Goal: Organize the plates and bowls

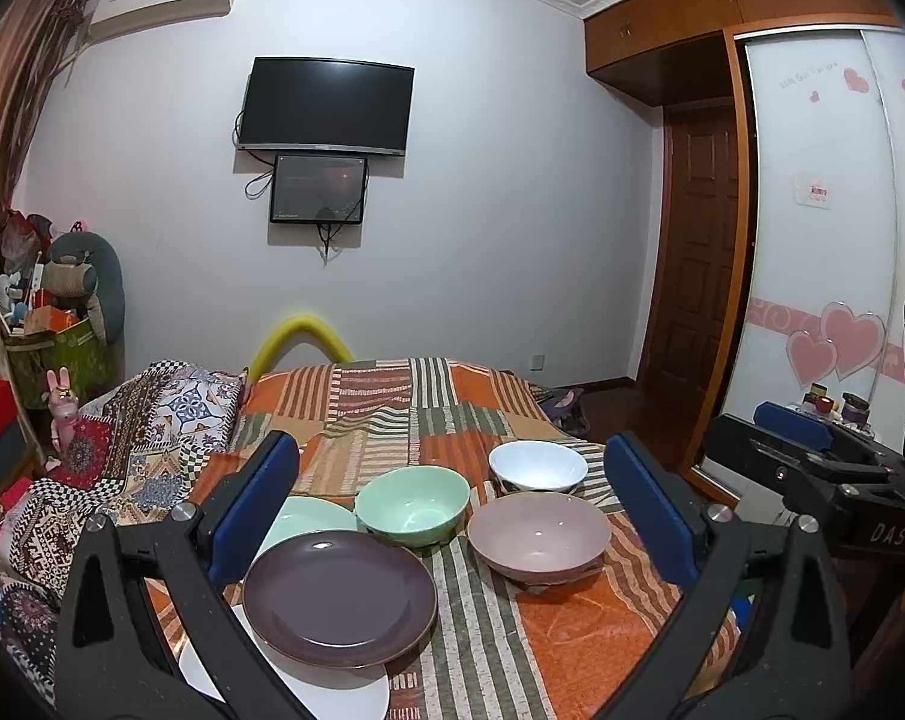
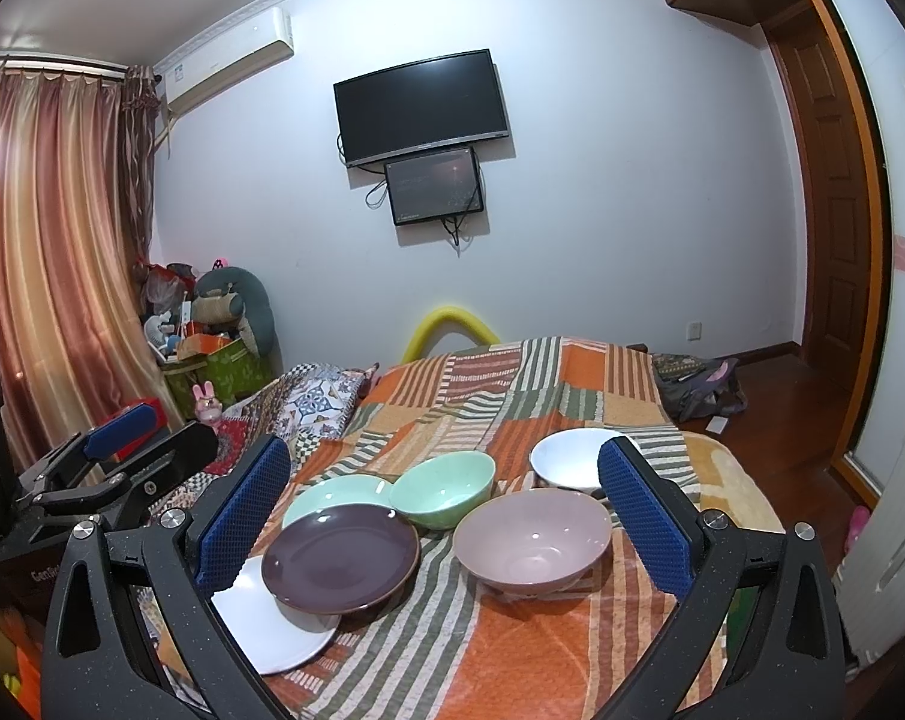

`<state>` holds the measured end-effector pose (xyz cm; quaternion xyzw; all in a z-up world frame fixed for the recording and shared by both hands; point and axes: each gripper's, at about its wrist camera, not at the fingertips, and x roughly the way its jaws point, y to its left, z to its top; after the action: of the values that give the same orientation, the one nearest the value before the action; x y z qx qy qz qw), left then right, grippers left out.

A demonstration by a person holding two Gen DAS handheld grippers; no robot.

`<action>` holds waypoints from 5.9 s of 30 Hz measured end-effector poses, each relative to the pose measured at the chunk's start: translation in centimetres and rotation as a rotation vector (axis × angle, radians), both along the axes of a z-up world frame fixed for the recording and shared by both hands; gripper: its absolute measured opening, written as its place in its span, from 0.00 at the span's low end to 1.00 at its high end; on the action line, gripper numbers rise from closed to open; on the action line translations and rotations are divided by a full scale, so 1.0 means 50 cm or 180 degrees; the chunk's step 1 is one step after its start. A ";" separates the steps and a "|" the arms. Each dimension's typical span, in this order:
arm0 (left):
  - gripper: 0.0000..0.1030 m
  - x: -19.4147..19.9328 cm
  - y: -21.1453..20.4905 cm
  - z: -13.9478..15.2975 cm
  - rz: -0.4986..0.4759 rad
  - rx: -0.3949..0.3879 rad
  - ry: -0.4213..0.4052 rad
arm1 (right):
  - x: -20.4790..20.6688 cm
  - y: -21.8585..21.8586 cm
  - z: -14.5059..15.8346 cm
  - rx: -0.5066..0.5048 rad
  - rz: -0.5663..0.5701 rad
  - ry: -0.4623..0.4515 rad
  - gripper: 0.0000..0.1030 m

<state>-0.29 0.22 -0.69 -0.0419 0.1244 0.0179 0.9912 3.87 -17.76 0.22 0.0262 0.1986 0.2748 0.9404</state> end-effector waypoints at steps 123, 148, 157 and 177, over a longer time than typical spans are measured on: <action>0.18 0.157 0.274 -0.255 0.0163 -0.0599 0.1662 | 0.134 0.160 -0.224 -0.0585 0.0419 0.1505 0.21; 0.18 0.118 0.153 -0.273 -0.0213 -0.0568 0.1850 | 0.084 0.033 -0.230 -0.0554 0.0103 0.1544 0.21; 0.18 0.122 0.135 -0.316 -0.0298 -0.0613 0.2064 | 0.075 0.008 -0.265 -0.0587 0.0045 0.1705 0.21; 0.18 0.168 0.092 -0.409 -0.0431 -0.0577 0.2523 | 0.078 -0.028 -0.324 -0.0624 -0.0090 0.2035 0.22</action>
<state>8.12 4.82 -21.15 -0.1106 0.5001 -0.0436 0.8578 7.79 -19.19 -15.95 0.0233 0.5088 0.2192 0.8322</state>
